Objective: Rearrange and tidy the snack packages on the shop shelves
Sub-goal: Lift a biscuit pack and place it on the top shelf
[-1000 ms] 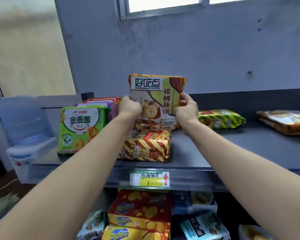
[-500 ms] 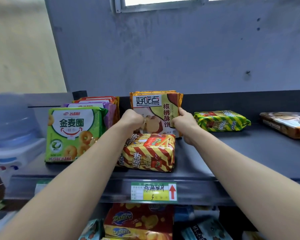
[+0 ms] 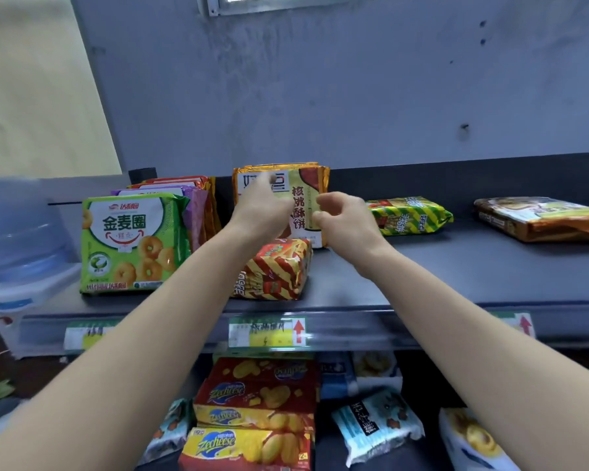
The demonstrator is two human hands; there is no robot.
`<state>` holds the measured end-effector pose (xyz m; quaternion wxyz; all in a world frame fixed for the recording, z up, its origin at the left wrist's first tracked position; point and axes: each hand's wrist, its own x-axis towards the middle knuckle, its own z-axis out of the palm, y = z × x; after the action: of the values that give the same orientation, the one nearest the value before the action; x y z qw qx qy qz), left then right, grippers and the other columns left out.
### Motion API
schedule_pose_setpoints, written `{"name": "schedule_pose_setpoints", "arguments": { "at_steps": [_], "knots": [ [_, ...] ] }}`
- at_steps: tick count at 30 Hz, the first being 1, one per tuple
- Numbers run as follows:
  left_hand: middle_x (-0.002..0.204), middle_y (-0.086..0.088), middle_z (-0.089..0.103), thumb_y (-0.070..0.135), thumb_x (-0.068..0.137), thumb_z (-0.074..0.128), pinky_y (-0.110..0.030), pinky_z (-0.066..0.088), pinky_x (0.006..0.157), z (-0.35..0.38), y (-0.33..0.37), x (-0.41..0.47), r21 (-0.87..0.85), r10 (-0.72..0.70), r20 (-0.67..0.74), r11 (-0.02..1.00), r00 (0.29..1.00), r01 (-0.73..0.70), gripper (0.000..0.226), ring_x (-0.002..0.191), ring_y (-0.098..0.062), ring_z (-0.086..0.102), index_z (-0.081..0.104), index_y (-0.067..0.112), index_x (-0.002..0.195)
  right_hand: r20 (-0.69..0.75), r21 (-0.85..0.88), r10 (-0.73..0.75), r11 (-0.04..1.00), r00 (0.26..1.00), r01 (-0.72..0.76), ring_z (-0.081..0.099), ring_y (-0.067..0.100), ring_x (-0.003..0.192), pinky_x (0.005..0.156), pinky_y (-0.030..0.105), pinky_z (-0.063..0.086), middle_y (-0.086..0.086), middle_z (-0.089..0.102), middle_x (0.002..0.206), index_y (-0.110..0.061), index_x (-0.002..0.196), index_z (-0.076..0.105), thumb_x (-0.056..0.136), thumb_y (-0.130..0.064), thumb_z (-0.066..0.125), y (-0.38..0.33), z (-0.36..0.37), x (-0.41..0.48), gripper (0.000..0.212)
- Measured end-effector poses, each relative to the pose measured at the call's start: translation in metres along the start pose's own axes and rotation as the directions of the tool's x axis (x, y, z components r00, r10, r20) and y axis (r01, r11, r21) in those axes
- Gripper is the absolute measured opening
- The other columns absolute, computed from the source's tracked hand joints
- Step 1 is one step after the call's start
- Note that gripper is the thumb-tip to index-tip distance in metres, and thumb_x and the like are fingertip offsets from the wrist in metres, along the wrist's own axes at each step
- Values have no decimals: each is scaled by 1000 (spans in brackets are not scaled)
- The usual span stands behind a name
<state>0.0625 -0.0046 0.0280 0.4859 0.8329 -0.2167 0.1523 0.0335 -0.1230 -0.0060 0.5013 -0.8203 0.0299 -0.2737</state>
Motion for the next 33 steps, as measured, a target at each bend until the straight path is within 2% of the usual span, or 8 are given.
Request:
{"name": "schedule_pose_setpoints", "arguments": {
  "at_steps": [3, 5, 8, 11, 17, 23, 27, 33],
  "knots": [
    [120, -2, 56, 11, 91, 54, -25, 49, 88, 13, 24, -33, 33, 98, 42, 995, 994, -99, 42, 110, -15, 54, 46, 10, 132, -9, -32, -78, 996, 997, 77, 58, 17, 113, 99, 33, 47, 5, 64, 122, -9, 127, 58, 91, -14, 54, 1, -23, -32, 36],
    [125, -3, 57, 14, 90, 56, -33, 46, 99, 24, 39, -55, 21, 150, 60, 988, 987, -151, 40, 115, -16, 54, 50, 12, 130, -23, -45, -108, 993, 994, 107, 60, 17, 109, 97, 34, 48, 4, 67, 117, -9, 121, 62, 89, -13, 56, 8, -43, -53, 33],
    [114, 4, 59, 13, 90, 59, -21, 46, 92, 49, 60, -92, -73, 194, 131, 980, 972, -185, 33, 107, -11, 58, 54, 15, 123, -47, -82, -109, 991, 993, 105, 59, 15, 113, 100, 35, 45, 2, 66, 118, -10, 121, 63, 88, -14, 57, 20, -80, -86, 34],
    [107, 9, 61, 12, 90, 59, -13, 45, 85, 77, 79, -123, -152, 232, 211, 967, 950, -202, 27, 102, -7, 60, 57, 18, 116, -90, -118, -67, 991, 994, 56, 54, 9, 118, 104, 29, 42, -3, 63, 124, -15, 124, 60, 90, -17, 58, 34, -124, -121, 34],
    [115, 9, 62, 16, 90, 59, -30, 49, 96, 139, 113, -169, -240, 253, 312, 954, 916, -181, 27, 107, -6, 59, 58, 21, 117, -206, -166, 28, 984, 978, -63, 52, 5, 120, 106, 26, 39, -7, 60, 127, -19, 127, 57, 91, -20, 58, 60, -206, -176, 36],
    [108, 7, 64, 15, 89, 60, -20, 48, 91, 198, 146, -211, -267, 248, 442, 954, 862, -138, 27, 102, -6, 61, 60, 19, 116, -271, -209, 98, 965, 958, -158, 55, 3, 115, 102, 22, 41, -10, 63, 119, -20, 122, 62, 89, -19, 60, 87, -270, -219, 33],
    [110, 5, 66, 15, 89, 59, -27, 49, 93, 230, 163, -236, -261, 231, 509, 959, 829, -107, 28, 103, -9, 62, 60, 18, 117, -289, -226, 149, 949, 946, -219, 57, 6, 112, 100, 24, 42, -7, 65, 118, -19, 121, 63, 89, -18, 60, 104, -306, -243, 32],
    [109, 4, 66, 13, 89, 59, -27, 50, 90, 266, 188, -264, -248, 201, 529, 966, 825, -76, 28, 99, -10, 63, 61, 16, 117, -278, -216, 177, 946, 944, -241, 59, 9, 109, 100, 31, 46, -4, 66, 117, -18, 119, 64, 88, -14, 60, 126, -344, -265, 31]
  ]
}}
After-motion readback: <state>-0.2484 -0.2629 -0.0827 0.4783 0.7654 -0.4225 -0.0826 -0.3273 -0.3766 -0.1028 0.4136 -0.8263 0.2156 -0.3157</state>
